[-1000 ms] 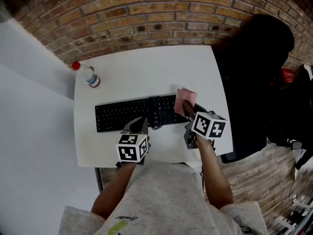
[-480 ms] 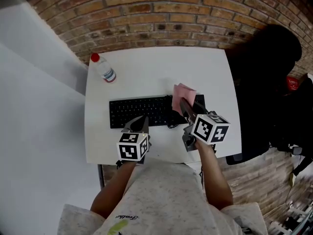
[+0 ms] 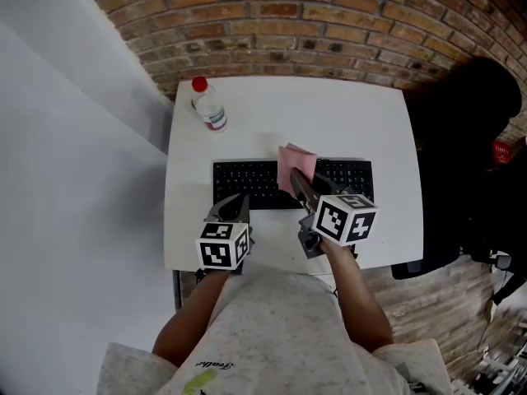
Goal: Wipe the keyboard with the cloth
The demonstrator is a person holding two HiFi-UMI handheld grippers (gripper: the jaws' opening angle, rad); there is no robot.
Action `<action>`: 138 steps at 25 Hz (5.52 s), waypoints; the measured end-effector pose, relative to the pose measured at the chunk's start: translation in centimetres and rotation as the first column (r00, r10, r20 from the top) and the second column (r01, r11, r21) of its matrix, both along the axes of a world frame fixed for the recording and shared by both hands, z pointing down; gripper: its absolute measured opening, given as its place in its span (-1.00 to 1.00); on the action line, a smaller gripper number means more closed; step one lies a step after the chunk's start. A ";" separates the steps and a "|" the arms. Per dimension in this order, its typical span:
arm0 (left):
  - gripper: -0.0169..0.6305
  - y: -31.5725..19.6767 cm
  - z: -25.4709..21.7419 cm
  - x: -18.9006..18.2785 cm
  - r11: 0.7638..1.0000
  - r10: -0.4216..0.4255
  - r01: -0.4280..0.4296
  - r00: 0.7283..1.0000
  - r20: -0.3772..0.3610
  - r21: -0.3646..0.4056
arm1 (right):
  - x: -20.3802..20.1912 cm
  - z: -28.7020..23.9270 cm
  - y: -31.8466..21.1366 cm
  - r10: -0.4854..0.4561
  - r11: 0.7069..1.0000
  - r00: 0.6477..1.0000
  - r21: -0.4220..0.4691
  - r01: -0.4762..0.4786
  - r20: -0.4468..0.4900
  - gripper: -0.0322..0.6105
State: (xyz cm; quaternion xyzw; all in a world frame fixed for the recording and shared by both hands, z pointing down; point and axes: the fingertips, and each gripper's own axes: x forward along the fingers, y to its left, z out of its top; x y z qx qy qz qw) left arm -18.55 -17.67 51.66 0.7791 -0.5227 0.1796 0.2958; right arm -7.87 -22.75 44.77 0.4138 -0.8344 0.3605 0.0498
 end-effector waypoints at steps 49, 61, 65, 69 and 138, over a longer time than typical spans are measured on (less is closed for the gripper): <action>-0.97 2.2 2.0 -5.9 0.998 0.016 -0.015 1.000 0.023 -0.059 | -11.7 7.6 4.8 -0.126 0.982 0.992 -0.137 0.128 0.026 -0.83; -0.97 1.6 1.4 -0.6 0.996 0.067 -0.066 0.997 0.022 -0.051 | -6.4 7.5 4.6 -0.090 0.988 0.996 -0.129 0.089 -0.004 -0.83; -0.97 1.6 1.4 0.6 0.996 0.076 -0.075 0.997 0.024 -0.052 | -4.8 7.5 4.6 -0.077 0.989 0.997 -0.129 0.075 -0.012 -0.83; -0.97 1.3 1.2 2.1 0.995 0.086 -0.085 0.996 0.022 -0.048 | -3.3 7.5 4.5 -0.066 0.990 0.998 -0.130 0.062 -0.023 -0.83; -0.96 -0.6 0.9 23.5 0.980 0.198 -0.198 0.979 0.045 0.007 | 24.8 8.0 3.2 0.135 0.988 0.989 -0.072 -0.139 -0.058 -0.83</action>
